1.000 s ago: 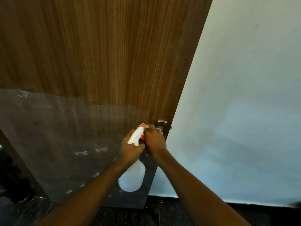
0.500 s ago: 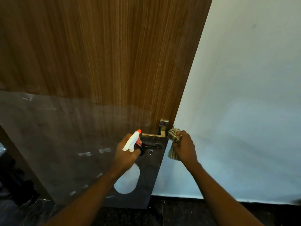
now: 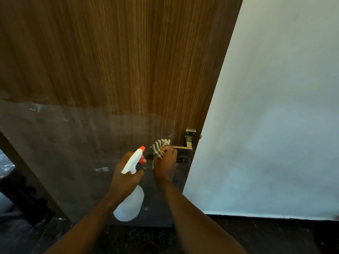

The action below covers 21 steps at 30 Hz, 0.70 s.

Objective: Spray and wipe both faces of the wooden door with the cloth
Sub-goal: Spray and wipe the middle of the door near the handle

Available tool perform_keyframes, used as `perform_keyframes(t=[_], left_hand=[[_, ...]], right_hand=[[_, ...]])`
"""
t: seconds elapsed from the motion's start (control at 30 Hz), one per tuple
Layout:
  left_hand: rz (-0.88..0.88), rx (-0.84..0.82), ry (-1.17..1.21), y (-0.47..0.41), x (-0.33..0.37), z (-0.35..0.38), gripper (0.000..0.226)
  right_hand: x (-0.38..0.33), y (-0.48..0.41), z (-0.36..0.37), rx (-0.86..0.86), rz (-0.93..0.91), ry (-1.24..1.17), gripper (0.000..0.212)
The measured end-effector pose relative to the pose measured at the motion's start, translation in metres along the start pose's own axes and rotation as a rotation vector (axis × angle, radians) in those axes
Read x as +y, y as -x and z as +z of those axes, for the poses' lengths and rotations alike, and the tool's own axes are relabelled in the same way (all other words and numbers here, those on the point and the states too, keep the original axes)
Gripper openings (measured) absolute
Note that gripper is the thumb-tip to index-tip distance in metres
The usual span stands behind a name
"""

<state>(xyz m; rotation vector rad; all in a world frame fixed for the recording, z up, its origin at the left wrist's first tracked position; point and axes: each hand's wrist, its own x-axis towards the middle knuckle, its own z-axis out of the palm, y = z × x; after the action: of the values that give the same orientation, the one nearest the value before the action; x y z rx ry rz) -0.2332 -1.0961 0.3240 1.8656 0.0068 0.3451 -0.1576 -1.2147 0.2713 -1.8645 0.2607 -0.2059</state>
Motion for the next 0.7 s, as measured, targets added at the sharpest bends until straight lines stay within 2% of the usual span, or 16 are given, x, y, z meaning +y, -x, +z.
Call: perform_keyframes(t=[0.03, 0.1, 0.17, 0.27, 0.37, 0.43, 0.57, 0.7], left_hand=[[0.008, 0.006, -0.002, 0.0, -0.002, -0.002, 0.039], [0.005, -0.009, 0.009, 0.0, -0.004, -0.002, 0.034], [-0.011, -0.024, 0.016, -0.001, -0.003, 0.003, 0.039], [0.004, -0.024, 0.023, -0.003, -0.008, 0.01, 0.045], [0.012, -0.006, 0.016, -0.005, -0.008, 0.012, 0.045], [-0.037, 0.0, 0.037, -0.009, -0.013, 0.014, 0.05], [-0.1, 0.008, 0.033, -0.011, -0.018, 0.015, 0.045], [-0.102, -0.014, 0.035, -0.008, -0.013, 0.016, 0.043]], right_hand=[[0.005, -0.006, -0.012, 0.037, 0.012, -0.033, 0.046], [0.014, -0.018, -0.044, 0.22, -0.01, 0.042, 0.032], [0.019, -0.032, -0.067, 0.398, -0.007, 0.08, 0.032], [0.011, -0.029, -0.066, 0.372, -0.035, 0.035, 0.037], [-0.001, -0.014, -0.033, 0.232, 0.003, 0.005, 0.037], [-0.005, -0.011, -0.008, 0.148, 0.038, -0.172, 0.037], [-0.009, -0.015, -0.01, 0.112, 0.381, -0.804, 0.04], [0.014, -0.032, -0.058, 0.22, 0.468, -1.12, 0.034]])
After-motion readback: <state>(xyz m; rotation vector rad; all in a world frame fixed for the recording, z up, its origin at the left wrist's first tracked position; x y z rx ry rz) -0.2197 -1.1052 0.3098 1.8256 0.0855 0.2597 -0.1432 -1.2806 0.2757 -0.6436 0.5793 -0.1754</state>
